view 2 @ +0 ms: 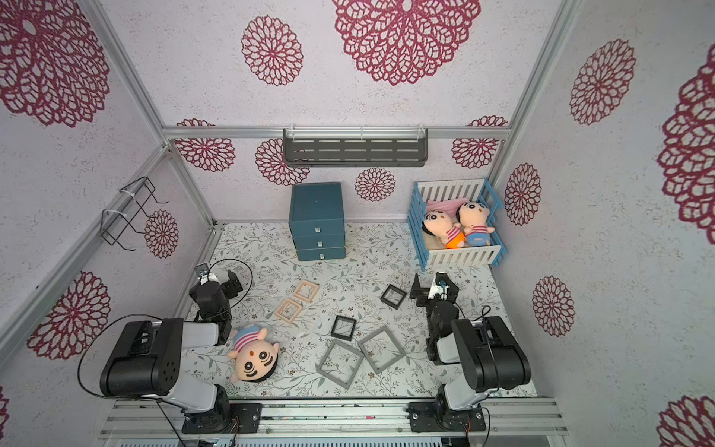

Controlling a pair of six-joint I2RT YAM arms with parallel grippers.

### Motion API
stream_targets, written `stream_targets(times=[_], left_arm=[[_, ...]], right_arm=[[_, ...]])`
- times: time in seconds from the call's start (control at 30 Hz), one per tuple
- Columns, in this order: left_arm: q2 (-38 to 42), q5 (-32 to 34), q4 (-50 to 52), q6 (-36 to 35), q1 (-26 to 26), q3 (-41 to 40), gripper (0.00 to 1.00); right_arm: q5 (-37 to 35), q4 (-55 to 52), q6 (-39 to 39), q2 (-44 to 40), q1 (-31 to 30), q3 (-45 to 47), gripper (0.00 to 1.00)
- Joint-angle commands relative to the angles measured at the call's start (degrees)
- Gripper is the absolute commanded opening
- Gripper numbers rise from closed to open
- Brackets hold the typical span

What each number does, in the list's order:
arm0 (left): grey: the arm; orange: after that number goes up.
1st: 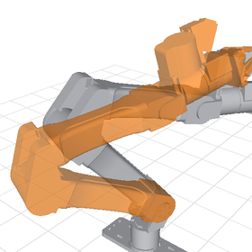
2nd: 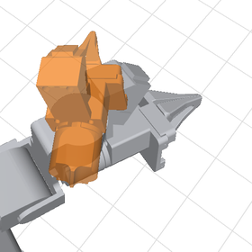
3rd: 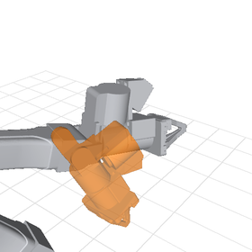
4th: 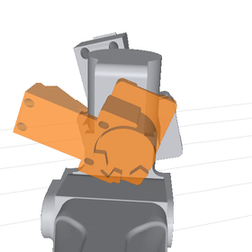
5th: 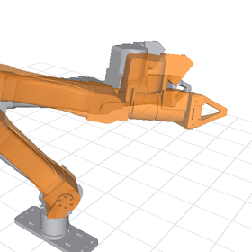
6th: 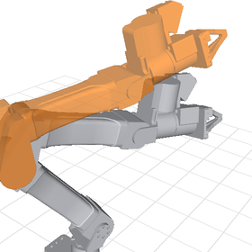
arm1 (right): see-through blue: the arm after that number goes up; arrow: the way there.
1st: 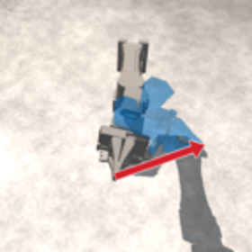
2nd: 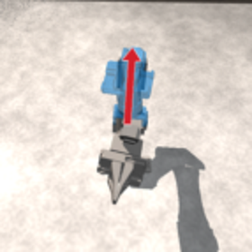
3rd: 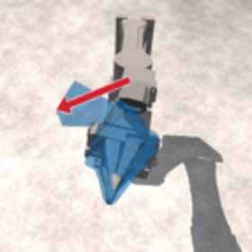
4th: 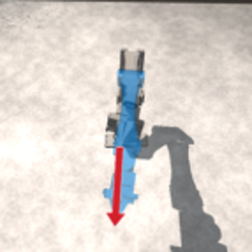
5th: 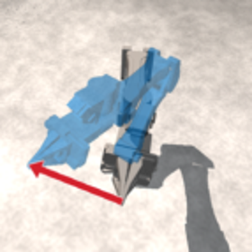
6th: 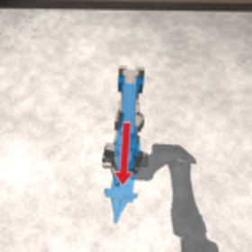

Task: Place the brooch boxes into the drawer by color
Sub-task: Open the drawer in the storage box.

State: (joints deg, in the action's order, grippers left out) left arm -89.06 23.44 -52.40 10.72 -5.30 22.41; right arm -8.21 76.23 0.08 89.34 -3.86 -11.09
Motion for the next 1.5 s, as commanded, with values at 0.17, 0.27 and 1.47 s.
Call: stream_targets(times=[0.17, 0.27, 1.47], left_arm=[[0.3, -0.2, -0.4, 0.1, -0.4, 0.2, 0.97], [0.3, -0.2, -0.5, 0.1, -0.4, 0.2, 0.97], [13.9, 7.6, 28.6, -2.5, 10.8, 17.9, 0.97]], right_arm=[[1.3, 1.3, -0.5, -1.2, 0.3, -0.8, 0.99], [1.3, 1.2, -0.5, -1.3, 0.3, -0.7, 0.99], [-9.9, -5.4, -1.4, -18.8, -3.8, 1.0, 0.99]])
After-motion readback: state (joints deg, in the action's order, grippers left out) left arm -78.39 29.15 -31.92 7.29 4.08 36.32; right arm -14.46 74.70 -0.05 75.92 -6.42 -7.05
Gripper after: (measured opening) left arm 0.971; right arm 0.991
